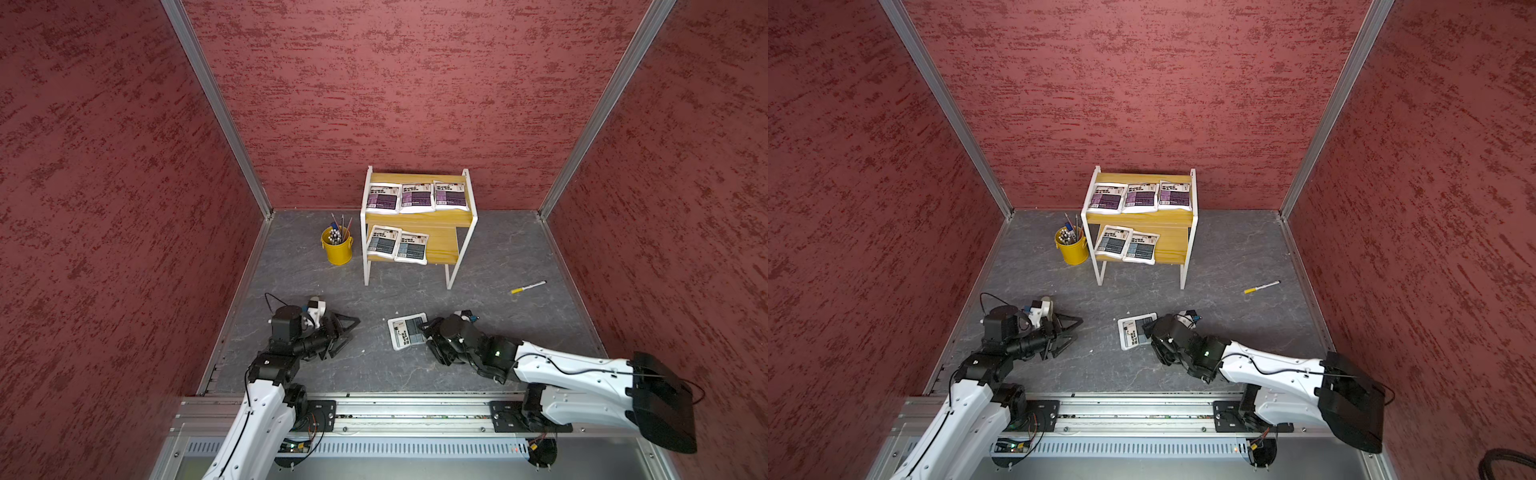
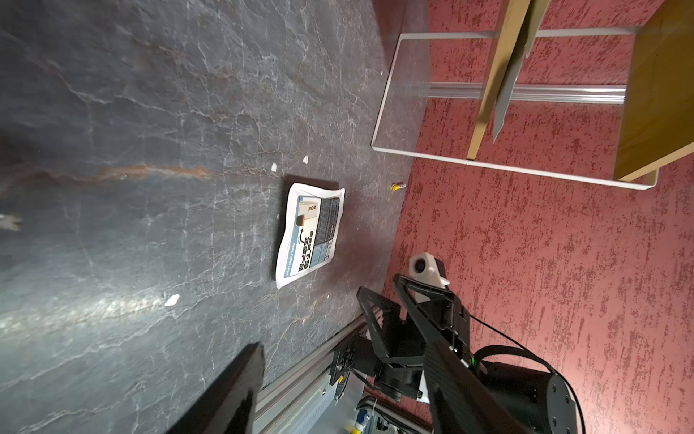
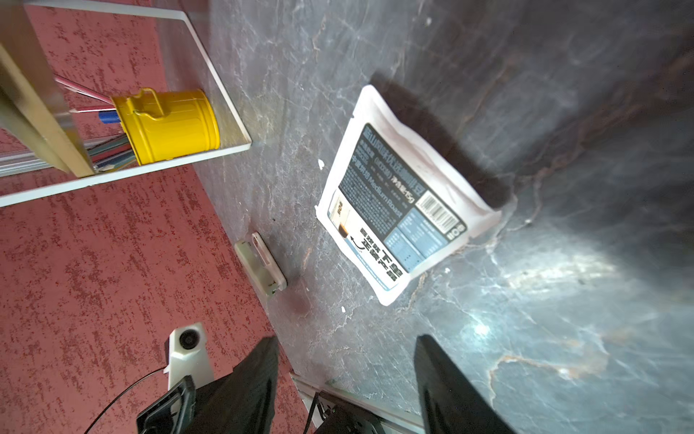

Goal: Place the bagged coffee beans on the shelf by color
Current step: Move the bagged coffee beans to the center of the board.

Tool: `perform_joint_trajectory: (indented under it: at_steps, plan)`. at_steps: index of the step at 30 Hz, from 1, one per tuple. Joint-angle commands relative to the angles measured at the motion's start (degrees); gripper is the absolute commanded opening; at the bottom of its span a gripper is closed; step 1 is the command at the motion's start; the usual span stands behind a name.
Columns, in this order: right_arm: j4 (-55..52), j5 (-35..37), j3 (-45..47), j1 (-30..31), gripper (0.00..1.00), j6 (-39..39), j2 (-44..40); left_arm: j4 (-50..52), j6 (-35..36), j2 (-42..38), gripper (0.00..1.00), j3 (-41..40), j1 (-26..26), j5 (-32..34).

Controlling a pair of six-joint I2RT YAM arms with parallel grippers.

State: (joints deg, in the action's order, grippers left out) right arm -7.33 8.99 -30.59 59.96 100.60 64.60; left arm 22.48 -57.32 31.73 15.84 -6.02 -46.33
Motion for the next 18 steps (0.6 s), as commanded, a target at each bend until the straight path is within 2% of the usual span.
perform_joint_trajectory:
  at_steps: [1, 8, 12, 18]
  plan:
    - [-5.81, 1.61, 0.32, -3.53, 0.62, -7.65, -2.00, -2.11, -1.79, -0.02, 0.71, -1.67, -3.31, 1.03]
    - [0.22, -7.12, 3.67, -14.43, 0.63, -17.40, -0.14, -11.89, -9.09, 4.29, 0.71, -5.09, -18.22, 10.39]
    - [3.63, -14.56, 3.14, -20.06, 0.63, -23.01, 5.31, -18.11, -10.74, 10.02, 0.72, -5.96, -21.67, 11.30]
    - [0.42, -17.98, -5.23, -21.12, 0.63, -32.65, 13.25, -24.34, -11.54, 16.42, 0.72, -5.53, -23.42, 11.50]
